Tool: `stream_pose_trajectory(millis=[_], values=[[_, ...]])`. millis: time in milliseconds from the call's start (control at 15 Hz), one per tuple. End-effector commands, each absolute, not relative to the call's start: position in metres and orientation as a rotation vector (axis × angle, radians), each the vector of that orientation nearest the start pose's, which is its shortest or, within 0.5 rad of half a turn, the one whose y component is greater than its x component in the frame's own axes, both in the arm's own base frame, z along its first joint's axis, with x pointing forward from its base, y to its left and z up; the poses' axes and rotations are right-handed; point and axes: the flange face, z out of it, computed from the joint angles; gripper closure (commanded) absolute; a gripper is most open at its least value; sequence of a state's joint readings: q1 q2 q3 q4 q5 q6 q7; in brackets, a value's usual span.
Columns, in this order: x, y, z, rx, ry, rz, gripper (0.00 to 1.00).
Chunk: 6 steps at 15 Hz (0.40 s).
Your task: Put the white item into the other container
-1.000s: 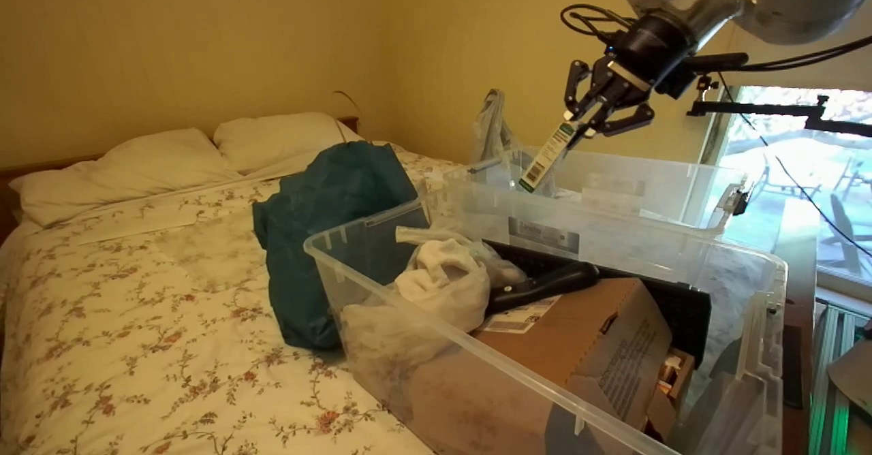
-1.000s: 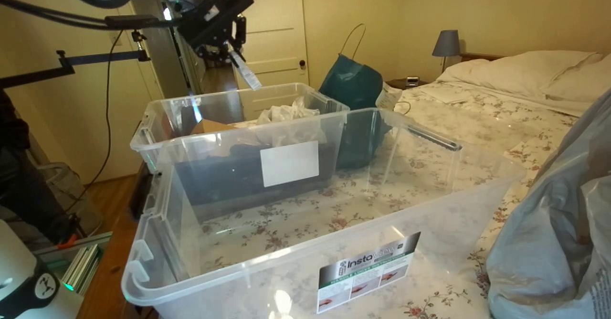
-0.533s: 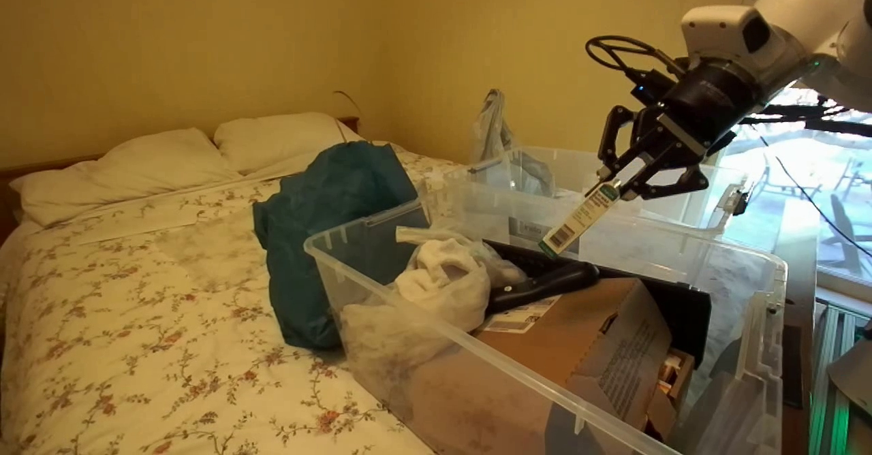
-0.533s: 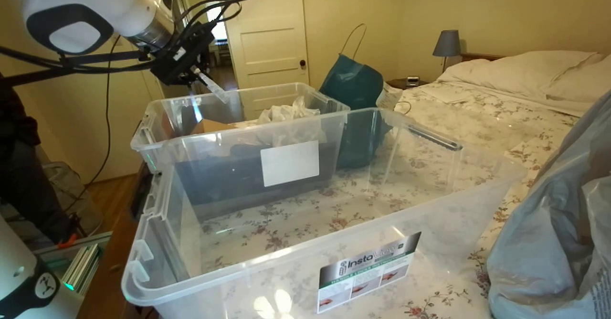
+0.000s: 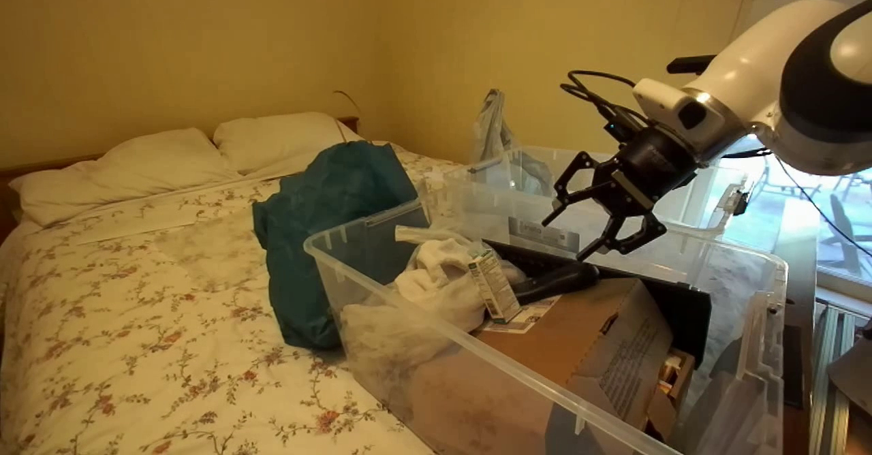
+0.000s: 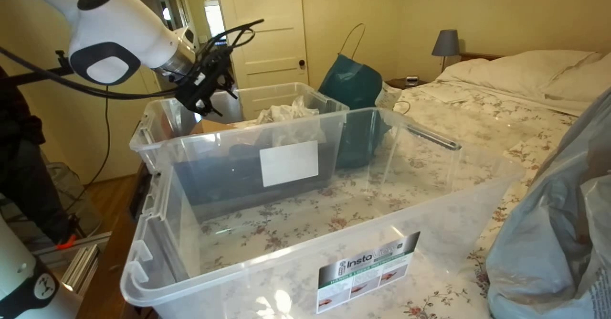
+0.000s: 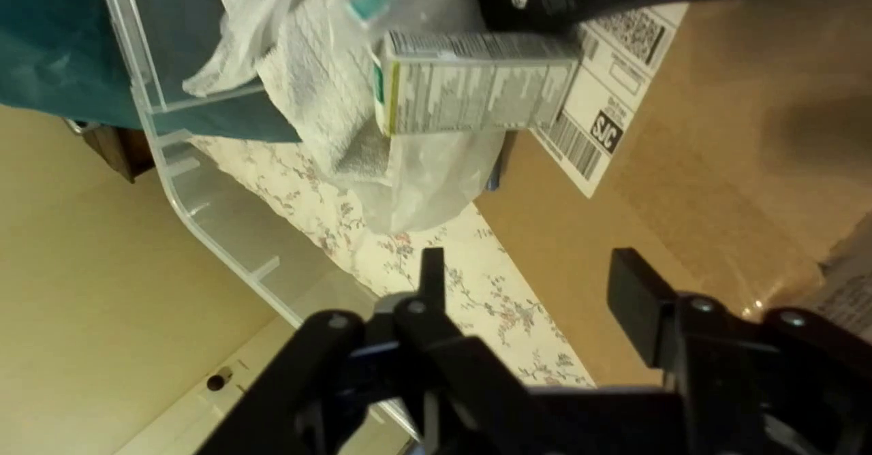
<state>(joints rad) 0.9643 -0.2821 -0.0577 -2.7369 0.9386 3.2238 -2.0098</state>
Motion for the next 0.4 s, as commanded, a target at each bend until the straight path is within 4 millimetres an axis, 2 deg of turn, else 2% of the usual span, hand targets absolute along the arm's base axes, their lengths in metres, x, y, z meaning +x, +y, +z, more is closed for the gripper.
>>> stream_pose_trajectory(millis=[0,67,133,200,267,333], values=[[0.331,0.251,0.364,1.693,2.208,1.055,0.04],[0.332,0.243,0.367,1.713,2.171,1.065,0.0],[0.332,0.233,0.37,1.742,2.15,1.073,0.0],[0.337,0.231,0.378,1.747,2.121,1.097,0.0],[0.333,0.232,0.396,1.73,2.155,1.166,0.0],[0.338,0.235,0.373,1.719,2.164,1.074,0.0]])
